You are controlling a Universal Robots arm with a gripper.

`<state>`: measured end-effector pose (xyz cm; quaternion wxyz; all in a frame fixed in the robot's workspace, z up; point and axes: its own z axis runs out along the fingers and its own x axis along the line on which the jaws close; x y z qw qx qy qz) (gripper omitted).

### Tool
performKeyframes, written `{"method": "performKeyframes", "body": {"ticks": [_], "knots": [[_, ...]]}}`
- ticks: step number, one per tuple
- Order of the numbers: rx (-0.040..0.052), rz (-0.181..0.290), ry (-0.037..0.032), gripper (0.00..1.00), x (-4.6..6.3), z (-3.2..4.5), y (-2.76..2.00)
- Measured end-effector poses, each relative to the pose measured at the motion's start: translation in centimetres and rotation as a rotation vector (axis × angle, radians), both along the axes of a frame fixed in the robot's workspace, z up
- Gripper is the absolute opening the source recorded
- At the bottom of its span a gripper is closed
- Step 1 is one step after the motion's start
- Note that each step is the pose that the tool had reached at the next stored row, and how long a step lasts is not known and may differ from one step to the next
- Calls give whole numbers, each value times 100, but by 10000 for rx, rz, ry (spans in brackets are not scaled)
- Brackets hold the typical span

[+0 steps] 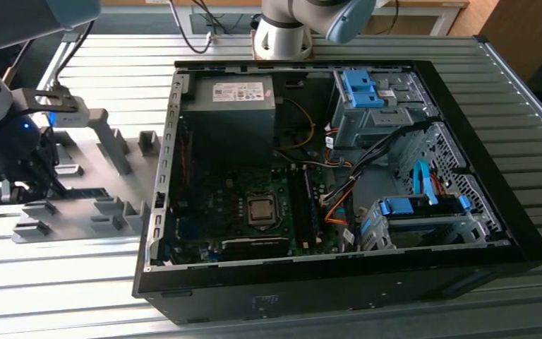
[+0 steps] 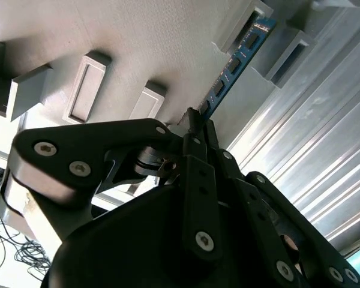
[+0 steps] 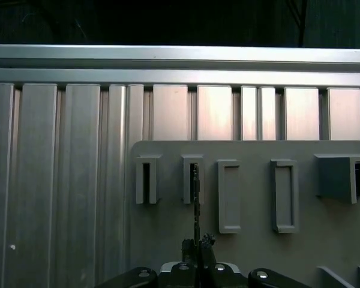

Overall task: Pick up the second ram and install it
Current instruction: 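Pick up the second ram and move it above second insertion slot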

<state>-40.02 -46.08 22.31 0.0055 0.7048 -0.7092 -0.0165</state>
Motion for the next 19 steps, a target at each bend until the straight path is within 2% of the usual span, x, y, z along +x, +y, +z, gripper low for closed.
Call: {"method": "performKeyframes", "body": {"ticks": [19], "knots": [[0, 0, -1, 14, 0, 129, 0]]}}
